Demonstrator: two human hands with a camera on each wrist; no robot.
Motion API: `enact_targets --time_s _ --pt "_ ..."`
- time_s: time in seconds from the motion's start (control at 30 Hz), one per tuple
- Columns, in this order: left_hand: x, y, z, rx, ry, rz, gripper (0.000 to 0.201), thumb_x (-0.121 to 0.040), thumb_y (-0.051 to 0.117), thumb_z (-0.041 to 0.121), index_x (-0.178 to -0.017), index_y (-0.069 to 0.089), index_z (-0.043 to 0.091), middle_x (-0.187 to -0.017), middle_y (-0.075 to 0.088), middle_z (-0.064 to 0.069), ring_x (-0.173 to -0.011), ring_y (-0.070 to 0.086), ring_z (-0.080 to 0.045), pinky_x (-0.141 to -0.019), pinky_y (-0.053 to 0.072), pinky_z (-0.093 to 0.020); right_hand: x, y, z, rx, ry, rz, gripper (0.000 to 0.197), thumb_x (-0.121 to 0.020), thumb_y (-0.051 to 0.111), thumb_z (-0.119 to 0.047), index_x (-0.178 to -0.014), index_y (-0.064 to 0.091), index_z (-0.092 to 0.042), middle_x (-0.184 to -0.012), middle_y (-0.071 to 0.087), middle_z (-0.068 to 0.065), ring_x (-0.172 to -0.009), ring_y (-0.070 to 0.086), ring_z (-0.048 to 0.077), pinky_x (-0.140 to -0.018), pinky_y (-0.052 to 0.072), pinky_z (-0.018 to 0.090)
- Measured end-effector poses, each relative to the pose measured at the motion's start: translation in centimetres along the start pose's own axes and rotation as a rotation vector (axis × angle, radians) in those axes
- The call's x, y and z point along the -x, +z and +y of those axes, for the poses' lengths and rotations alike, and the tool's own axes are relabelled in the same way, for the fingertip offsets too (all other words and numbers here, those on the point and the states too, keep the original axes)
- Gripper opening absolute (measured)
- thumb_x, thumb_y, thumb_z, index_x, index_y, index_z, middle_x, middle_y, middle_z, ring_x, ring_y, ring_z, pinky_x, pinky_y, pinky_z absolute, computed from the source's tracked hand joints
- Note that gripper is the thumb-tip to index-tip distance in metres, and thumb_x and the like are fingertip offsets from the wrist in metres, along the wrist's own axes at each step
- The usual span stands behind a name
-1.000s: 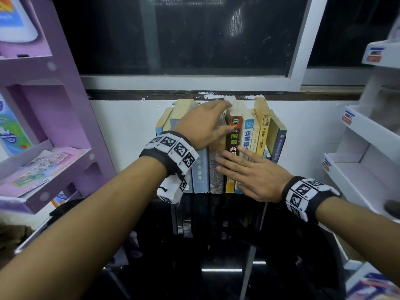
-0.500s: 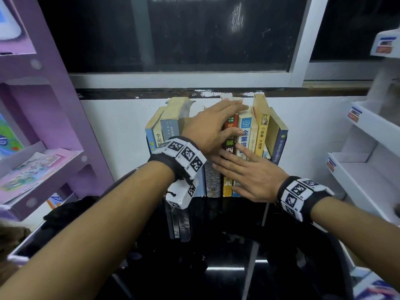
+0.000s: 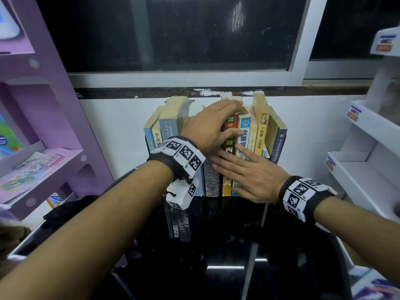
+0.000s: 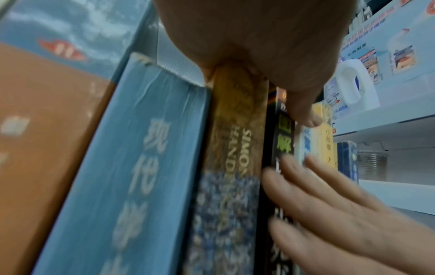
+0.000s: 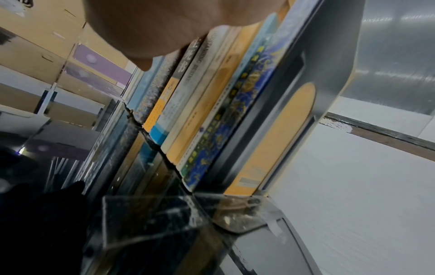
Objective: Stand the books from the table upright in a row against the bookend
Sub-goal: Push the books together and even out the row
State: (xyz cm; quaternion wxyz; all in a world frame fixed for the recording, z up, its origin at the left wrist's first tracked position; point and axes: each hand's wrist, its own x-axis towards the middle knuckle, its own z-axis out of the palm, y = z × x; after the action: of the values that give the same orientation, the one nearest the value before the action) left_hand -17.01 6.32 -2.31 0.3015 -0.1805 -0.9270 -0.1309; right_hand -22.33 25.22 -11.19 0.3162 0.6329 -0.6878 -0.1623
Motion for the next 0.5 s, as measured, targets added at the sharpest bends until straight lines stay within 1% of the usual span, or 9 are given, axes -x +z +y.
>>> enact_targets --time_s 0.1,0.13,0.17,0.2,0.27,0.3,0.37,0.4,0.5 --pt "-0.4 -0.6 0.4 -0.002 -0.018 -0.074 0.043 -0.087 0.062 0.042 -0.123 0.048 0.024 -0.134 0.051 0.004 -0.120 0.047 -0.013 -0.098 0.045 -0.041 1.2 -0.5 0.2 -0.001 -0.015 -0.009 0.071 -0.097 0.040 -0.044 -0.153 0.017 -0.008 -0.162 0.006 0.009 -0.149 0.002 0.025 -0.119 0.005 0.052" --pt "-0.7 -0.9 0.5 -0.003 -0.010 -0.099 0.046 -0.086 0.062 0.044 -0.125 0.046 0.024 -0.134 0.050 0.003 -0.123 0.046 -0.014 -0.101 0.043 -0.042 1.6 -0.6 0.3 0.003 -0.020 -0.015 0.071 -0.096 0.041 -0.043 -0.153 0.017 -0.008 -0.162 0.006 0.009 -0.149 0.002 0.025 -0.119 0.006 0.052" --pt "-1.1 -1.2 0.7 -0.010 0.009 -0.117 0.050 -0.086 0.061 0.046 -0.129 0.044 0.025 -0.139 0.047 0.002 -0.129 0.042 -0.016 -0.107 0.038 -0.042 2.0 -0.7 0.4 0.005 -0.026 -0.021 0.071 -0.096 0.041 -0.043 -0.153 0.018 -0.008 -0.162 0.007 0.010 -0.149 0.002 0.025 -0.119 0.006 0.052" --pt "-1.5 -1.4 0.9 -0.014 0.028 -0.130 0.055 -0.086 0.061 0.048 -0.134 0.042 0.027 -0.145 0.043 0.001 -0.137 0.035 -0.018 -0.113 0.031 -0.040 2.4 -0.7 0.4 0.003 -0.032 -0.025 0.071 -0.095 0.042 -0.043 -0.153 0.019 -0.008 -0.161 0.007 0.010 -0.149 0.003 0.025 -0.119 0.006 0.052" --pt "-2.4 -1.7 1.6 -0.009 0.049 -0.149 0.066 -0.087 0.061 0.050 -0.143 0.035 0.028 -0.154 0.032 0.000 -0.145 0.021 -0.019 -0.116 0.020 -0.038 2.8 -0.7 0.6 -0.006 -0.039 -0.036 0.072 -0.095 0.043 -0.044 -0.153 0.019 -0.008 -0.162 0.007 0.010 -0.149 0.003 0.025 -0.119 0.006 0.052" --pt "-2.7 -1.5 2.0 -0.016 0.053 -0.165 0.069 -0.086 0.060 0.052 -0.146 0.033 0.030 -0.156 0.028 0.000 -0.146 0.016 -0.020 -0.117 0.018 -0.042 2.9 -0.6 0.7 -0.009 -0.042 -0.040 0.073 -0.094 0.044 -0.044 -0.153 0.019 -0.008 -0.161 0.007 0.010 -0.149 0.003 0.025 -0.119 0.006 0.052" --pt "-3.2 -0.9 2.6 -0.073 0.066 -0.204 0.071 -0.084 0.057 0.058 -0.146 0.031 0.034 -0.157 0.026 0.001 -0.147 0.013 -0.021 -0.117 0.018 -0.053 3.0 -0.4 0.9 -0.014 -0.049 -0.043 0.074 -0.094 0.044 -0.046 -0.153 0.020 -0.009 -0.161 0.009 0.010 -0.149 0.004 0.024 -0.119 0.006 0.051" --pt "-3.2 -0.5 2.6 -0.104 0.075 -0.216 0.071 -0.084 0.055 0.060 -0.146 0.033 0.035 -0.157 0.027 0.002 -0.147 0.013 -0.022 -0.115 0.020 -0.056 2.9 -0.2 0.9 -0.019 -0.053 -0.045 0.073 -0.094 0.043 -0.046 -0.153 0.020 -0.009 -0.161 0.009 0.009 -0.149 0.005 0.024 -0.119 0.005 0.051" --pt "-3.2 0.3 2.2 -0.137 0.082 -0.206 0.068 -0.082 0.051 0.064 -0.143 0.036 0.038 -0.153 0.035 0.006 -0.145 0.022 -0.021 -0.111 0.025 -0.059 2.9 0.3 1.3 -0.031 -0.076 -0.055 0.074 -0.094 0.042 -0.048 -0.153 0.021 -0.009 -0.161 0.008 0.009 -0.149 0.004 0.023 -0.119 0.004 0.050"
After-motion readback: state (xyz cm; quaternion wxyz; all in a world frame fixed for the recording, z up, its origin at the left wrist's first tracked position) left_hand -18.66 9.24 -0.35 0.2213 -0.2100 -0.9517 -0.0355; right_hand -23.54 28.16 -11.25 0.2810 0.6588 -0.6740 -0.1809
